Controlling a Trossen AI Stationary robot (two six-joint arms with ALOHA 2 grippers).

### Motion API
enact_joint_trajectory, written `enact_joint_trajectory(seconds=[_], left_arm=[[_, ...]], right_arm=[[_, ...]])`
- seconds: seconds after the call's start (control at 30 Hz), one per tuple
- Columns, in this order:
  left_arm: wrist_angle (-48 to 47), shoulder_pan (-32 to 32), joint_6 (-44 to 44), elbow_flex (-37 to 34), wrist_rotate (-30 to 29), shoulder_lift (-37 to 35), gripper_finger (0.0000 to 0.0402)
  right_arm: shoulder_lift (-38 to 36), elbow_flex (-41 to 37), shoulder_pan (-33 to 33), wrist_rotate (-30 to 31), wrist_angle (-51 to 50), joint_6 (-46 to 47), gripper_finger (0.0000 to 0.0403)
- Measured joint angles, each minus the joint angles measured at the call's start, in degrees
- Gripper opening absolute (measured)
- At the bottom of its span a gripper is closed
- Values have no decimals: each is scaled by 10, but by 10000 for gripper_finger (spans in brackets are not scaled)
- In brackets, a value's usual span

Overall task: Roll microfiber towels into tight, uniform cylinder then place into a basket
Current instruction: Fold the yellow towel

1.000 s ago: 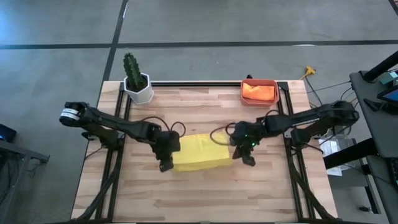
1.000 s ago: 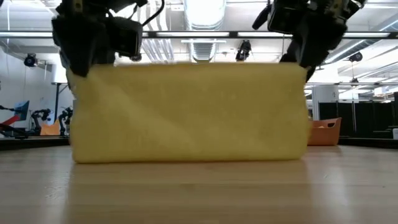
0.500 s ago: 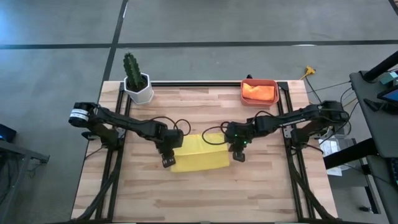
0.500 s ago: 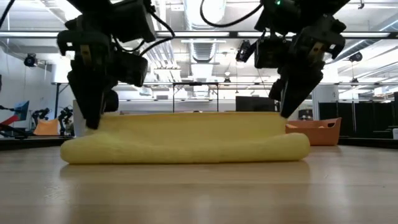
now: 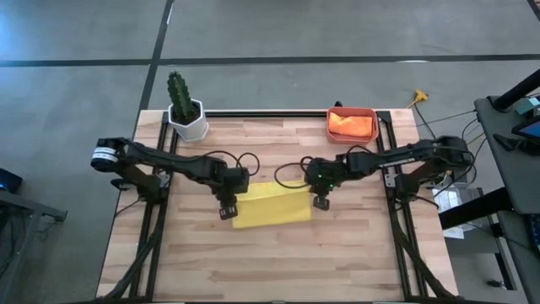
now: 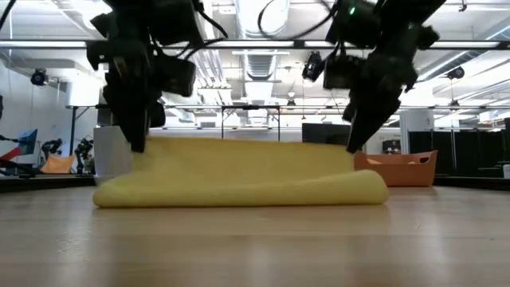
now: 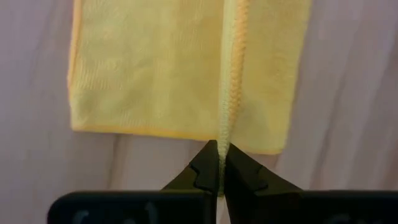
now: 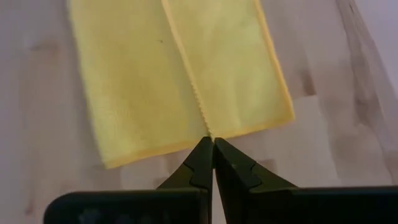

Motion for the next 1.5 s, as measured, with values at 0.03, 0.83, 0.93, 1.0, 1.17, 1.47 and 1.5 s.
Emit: enact_joint_trajectory(seconds=[0.03, 0.83, 0.93, 1.0, 1.17, 1.47, 1.5], left_arm=[[2, 2, 5, 0, -2, 4, 0], [5, 63, 74, 4, -54, 49, 0], [8, 62, 92, 4, -54, 49, 0], [9, 62, 92, 4, -58, 49, 0], [21, 62, 92, 4, -68, 49, 0], [17, 62, 91, 2, -73, 49, 39], [17, 62, 91, 2, -79, 49, 47]], right_arm=[[7, 0, -6, 0, 1, 0, 8], [74, 0, -44, -28, 31, 13, 8], [73, 0, -45, -7, 34, 18, 8], [73, 0, -46, -1, 34, 19, 8], [72, 0, -46, -1, 34, 26, 9], [72, 0, -48, -1, 40, 30, 64], [72, 0, -48, -1, 40, 30, 74]])
